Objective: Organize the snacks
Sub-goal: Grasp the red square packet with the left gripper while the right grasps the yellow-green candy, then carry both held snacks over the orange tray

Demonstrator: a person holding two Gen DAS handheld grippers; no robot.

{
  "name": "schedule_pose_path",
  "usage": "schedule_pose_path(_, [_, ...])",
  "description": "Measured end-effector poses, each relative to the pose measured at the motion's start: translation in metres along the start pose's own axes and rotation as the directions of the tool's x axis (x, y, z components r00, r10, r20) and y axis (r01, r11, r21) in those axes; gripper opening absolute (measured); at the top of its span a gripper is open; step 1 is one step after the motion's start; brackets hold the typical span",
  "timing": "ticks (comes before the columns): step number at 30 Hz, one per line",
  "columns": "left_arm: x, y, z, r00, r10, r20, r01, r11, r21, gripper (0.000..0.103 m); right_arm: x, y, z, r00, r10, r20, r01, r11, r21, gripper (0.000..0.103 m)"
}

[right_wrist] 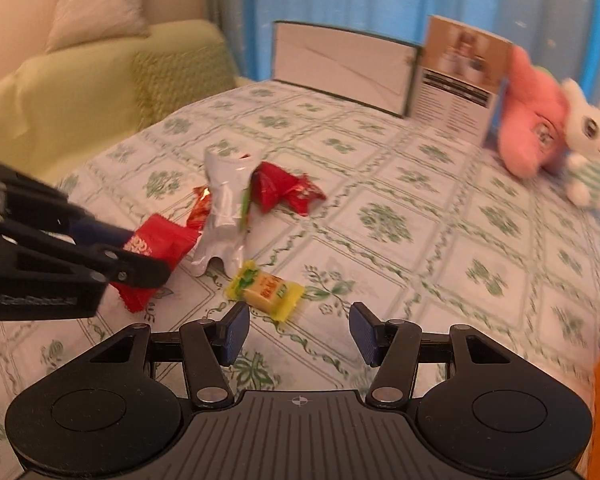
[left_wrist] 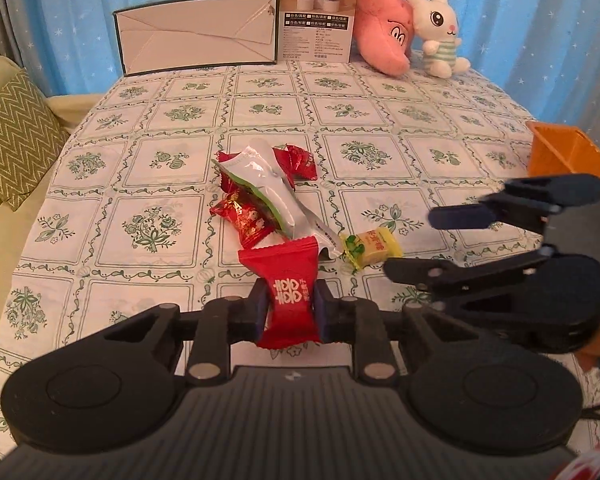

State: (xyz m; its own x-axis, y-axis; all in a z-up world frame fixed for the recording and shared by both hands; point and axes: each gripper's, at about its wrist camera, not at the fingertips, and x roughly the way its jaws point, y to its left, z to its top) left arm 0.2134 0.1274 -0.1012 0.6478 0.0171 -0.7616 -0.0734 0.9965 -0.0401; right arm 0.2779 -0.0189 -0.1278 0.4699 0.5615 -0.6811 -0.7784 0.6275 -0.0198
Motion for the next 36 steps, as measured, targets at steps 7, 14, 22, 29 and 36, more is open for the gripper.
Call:
schedule_pose_path(7, [0.000,0.010,-0.003,1.000,-0.012,-0.004,0.012,0.999,-0.036,0.021,0.025,0.007,0.009,0.999,0.046,0.011,-0.044,0.990,-0.136,0.055])
schedule_pose_path(14, [0.003,0.010,-0.006,0.999,-0.039,-0.013,0.038,0.997,-0.060,0.021,0.026,0.002,0.013,0.994,0.106,-0.038,-0.107,0.994,-0.034,0.023])
schedule_pose_path(22, [-0.007,-0.011,-0.007,0.997,-0.076,-0.002,0.076,0.996,-0.050,0.021,-0.015,0.002,-0.015,1.000,-0.004,-0.001,0.004,0.986,0.165,0.021])
schedule_pose_path(29, [-0.038,-0.044,-0.014,0.995,-0.101,0.021,0.102,0.994,-0.031,0.021,-0.087,-0.009,-0.043,0.994,-0.105,0.005,0.097,0.926,0.366,0.021])
schedule_pose_path(36, [-0.073,-0.092,-0.022,0.991,-0.132,0.029,0.131,0.991,0.015,0.021,-0.155,-0.011,-0.066,0.980,-0.198,0.016,0.171,0.885,0.432,0.021])
